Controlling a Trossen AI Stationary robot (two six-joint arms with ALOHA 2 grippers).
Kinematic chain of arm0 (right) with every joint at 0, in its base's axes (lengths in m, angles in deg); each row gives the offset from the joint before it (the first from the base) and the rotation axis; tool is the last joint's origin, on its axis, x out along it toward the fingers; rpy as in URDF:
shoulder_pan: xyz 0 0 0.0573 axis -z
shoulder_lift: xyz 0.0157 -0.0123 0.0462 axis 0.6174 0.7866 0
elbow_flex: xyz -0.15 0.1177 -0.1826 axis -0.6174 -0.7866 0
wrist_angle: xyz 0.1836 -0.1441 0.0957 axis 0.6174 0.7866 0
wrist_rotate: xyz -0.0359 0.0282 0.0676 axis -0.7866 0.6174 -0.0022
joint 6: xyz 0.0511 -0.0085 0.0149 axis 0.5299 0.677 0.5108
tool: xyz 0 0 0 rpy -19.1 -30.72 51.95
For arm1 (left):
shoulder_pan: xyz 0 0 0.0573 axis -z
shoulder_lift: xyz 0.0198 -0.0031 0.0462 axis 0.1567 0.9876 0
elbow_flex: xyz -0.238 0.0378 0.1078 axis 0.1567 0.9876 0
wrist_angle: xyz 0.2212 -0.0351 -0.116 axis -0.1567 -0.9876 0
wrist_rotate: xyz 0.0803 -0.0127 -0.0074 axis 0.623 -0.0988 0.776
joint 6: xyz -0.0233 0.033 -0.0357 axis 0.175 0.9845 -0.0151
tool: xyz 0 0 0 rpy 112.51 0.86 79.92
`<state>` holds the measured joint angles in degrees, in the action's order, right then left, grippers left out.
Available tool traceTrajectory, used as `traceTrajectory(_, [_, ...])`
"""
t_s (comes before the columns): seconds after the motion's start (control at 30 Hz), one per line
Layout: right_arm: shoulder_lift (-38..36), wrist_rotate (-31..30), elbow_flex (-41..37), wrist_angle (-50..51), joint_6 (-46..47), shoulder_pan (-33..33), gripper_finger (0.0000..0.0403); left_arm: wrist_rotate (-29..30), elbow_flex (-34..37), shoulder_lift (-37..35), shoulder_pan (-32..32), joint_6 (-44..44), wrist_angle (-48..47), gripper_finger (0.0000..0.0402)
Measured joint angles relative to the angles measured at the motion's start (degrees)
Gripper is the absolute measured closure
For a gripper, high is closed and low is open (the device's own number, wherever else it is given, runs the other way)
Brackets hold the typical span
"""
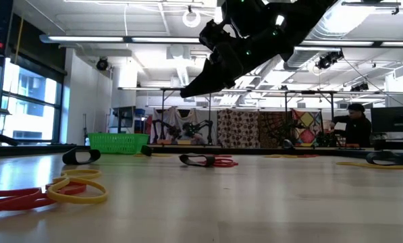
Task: Sort rubber bands into baskets
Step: Put the yellow rubber band into the red bin
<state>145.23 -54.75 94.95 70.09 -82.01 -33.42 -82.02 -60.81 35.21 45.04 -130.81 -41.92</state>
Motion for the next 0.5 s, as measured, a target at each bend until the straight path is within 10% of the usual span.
traceTrajectory(0.5, [0.0, 0.0, 0.0, 0.0, 0.0, 0.0, 0.0403, 9.6, 0.0, -0.3, 3.6, -1.8, -0.5, 0.0401])
